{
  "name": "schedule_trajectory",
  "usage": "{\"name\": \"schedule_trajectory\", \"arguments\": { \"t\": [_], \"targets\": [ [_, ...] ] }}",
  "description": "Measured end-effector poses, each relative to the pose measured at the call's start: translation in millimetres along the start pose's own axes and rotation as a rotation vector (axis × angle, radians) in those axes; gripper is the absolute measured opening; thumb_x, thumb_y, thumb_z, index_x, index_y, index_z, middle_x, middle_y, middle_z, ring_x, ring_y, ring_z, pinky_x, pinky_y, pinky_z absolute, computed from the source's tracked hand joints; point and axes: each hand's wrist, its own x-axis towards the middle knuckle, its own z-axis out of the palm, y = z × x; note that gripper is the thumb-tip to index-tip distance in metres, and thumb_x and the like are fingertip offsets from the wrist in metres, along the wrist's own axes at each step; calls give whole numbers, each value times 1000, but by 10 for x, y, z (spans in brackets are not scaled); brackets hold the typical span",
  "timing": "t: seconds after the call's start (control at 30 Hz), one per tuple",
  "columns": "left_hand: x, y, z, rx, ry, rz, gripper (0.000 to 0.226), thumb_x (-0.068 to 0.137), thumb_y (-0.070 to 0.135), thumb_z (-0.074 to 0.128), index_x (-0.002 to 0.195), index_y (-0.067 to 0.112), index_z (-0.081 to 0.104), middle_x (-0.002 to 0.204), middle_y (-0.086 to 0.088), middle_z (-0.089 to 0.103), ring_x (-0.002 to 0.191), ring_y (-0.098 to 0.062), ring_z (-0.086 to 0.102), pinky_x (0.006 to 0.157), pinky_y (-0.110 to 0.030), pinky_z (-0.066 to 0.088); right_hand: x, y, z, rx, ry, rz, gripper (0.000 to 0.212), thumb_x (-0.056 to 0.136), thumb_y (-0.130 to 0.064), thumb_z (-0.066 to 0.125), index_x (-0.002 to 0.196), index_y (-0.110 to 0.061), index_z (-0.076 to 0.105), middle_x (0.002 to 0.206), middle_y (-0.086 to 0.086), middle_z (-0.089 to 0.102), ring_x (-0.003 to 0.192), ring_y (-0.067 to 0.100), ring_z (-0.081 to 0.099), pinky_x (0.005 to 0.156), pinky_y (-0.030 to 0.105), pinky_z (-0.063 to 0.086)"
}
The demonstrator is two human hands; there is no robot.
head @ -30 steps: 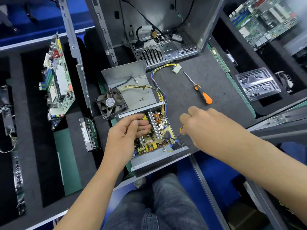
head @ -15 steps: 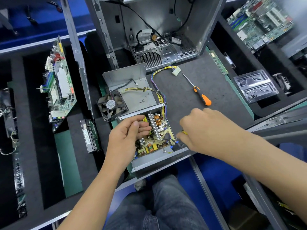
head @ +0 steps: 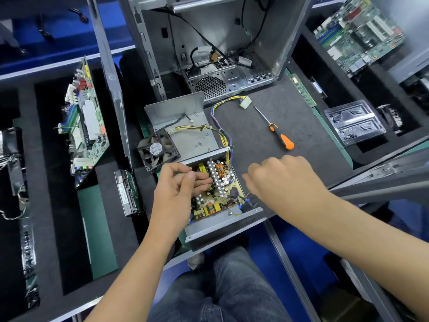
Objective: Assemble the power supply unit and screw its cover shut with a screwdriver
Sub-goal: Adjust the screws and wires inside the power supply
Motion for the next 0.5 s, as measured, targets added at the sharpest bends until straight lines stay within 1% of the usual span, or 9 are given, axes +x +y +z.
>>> {"name": "schedule_trajectory", "arguments": {
  "t": [0.03,0.07,0.1,0.13,0.17,0.23,0.33,0.43,0.5],
  "targets": [
    [-4,4,5,1,1,2,11,105,3,44,101,12,48,92,-10,76,91,-25,75,75,-23,59,-10,-2,1,19,-26,25,55,60,-39,88,61,-20,37,48,-3,19,43,20,39,44,20,17],
    [-10,8,7,9,0,1,9,105,3,45,100,10,48,92,-10,76,91,-24,75,75,-22,58,-7,-5,23,77,6,21,49,75,-39,81,69,-21,36,54,-4,22,52,22,40,44,23,19],
    [-15,14,5,18,1,0,7,104,4,46,99,9,49,91,-9,76,91,-24,75,74,-22,58,-8,7,80,158,37,-6,40,89,-37,69,79,-20,35,61,-4,29,60,24,42,44,27,25],
    [-22,17,7,26,8,2,7,104,5,48,99,8,51,91,-9,77,91,-23,75,74,-21,58,-13,41,127,262,33,-46,32,96,-33,61,88,-20,33,71,-3,36,66,25,43,48,32,35],
    [-25,20,5,36,17,8,7,103,6,50,97,7,54,90,-8,77,90,-23,75,74,-21,58,-29,76,145,323,24,-100,28,97,-26,58,94,-21,31,80,-2,40,70,24,44,55,35,44],
    [-26,25,6,60,21,10,7,100,6,55,95,6,60,89,-7,77,89,-21,75,74,-20,58,-65,122,146,317,11,-174,27,95,-15,59,100,-20,33,90,-1,45,71,24,44,64,36,50],
    [-19,28,12,95,20,8,8,96,6,62,91,8,68,86,-5,77,85,-19,75,73,-19,57,-35,165,61,264,-27,-208,18,97,-22,58,104,-18,42,87,0,50,68,28,43,65,35,48],
    [-15,33,19,123,13,3,9,94,7,65,90,10,72,83,-5,77,80,-18,75,72,-18,56,-39,141,78,323,-45,-205,25,99,-42,51,97,-20,39,70,-2,34,57,22,32,61,33,35],
    [-3,33,22,144,18,8,12,94,8,66,89,14,75,81,-3,77,77,-17,74,71,-18,56,-42,103,107,416,-45,-121,31,96,-49,52,92,-22,38,68,-2,32,60,23,35,60,32,32]
  ]
}}
